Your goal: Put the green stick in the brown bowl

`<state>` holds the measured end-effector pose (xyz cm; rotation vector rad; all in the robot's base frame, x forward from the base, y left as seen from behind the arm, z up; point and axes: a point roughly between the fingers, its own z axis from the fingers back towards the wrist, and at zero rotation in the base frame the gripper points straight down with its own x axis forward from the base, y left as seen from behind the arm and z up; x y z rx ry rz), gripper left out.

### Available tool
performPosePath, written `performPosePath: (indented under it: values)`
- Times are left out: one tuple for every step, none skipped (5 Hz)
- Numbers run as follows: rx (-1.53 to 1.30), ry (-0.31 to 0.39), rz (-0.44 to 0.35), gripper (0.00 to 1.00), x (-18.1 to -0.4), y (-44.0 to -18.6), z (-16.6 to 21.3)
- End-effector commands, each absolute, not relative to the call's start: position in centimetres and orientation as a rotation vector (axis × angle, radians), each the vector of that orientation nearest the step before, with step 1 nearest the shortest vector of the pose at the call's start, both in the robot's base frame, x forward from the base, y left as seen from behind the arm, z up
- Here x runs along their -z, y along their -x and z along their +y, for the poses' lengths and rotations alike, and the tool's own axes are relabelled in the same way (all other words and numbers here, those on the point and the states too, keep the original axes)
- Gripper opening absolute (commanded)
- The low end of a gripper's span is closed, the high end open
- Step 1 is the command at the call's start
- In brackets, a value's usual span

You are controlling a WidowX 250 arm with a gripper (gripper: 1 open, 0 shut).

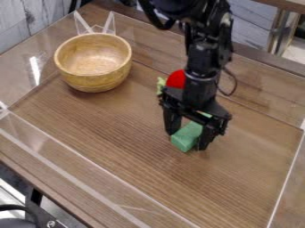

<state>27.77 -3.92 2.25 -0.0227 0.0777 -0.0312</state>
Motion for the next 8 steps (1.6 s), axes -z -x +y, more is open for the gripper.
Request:
performPosePath:
  values:
    - [-0.029,0.03,0.027,0.0,-2.9,-28.6,-2.7]
    - [-0.043,0.03,0.019,0.0,-2.7,-28.2,-3.0]
    - [-0.048,0.033,0.011,0.0,-2.6,-27.7,-3.5]
    - [-0.048,0.034,0.007,0.0,-2.6,-27.3,-4.1]
    - [-0.03,0.032,0.006,0.0,-3.6,-27.1,-4.2]
    - [-0.012,0.031,0.005,0.0,-4.5,-27.0,-4.4]
    - [0.029,0.029,-0.002,0.0,-4.5,-27.5,-4.5]
    - [0.069,0.027,-0.01,0.0,-4.4,-28.0,-4.6]
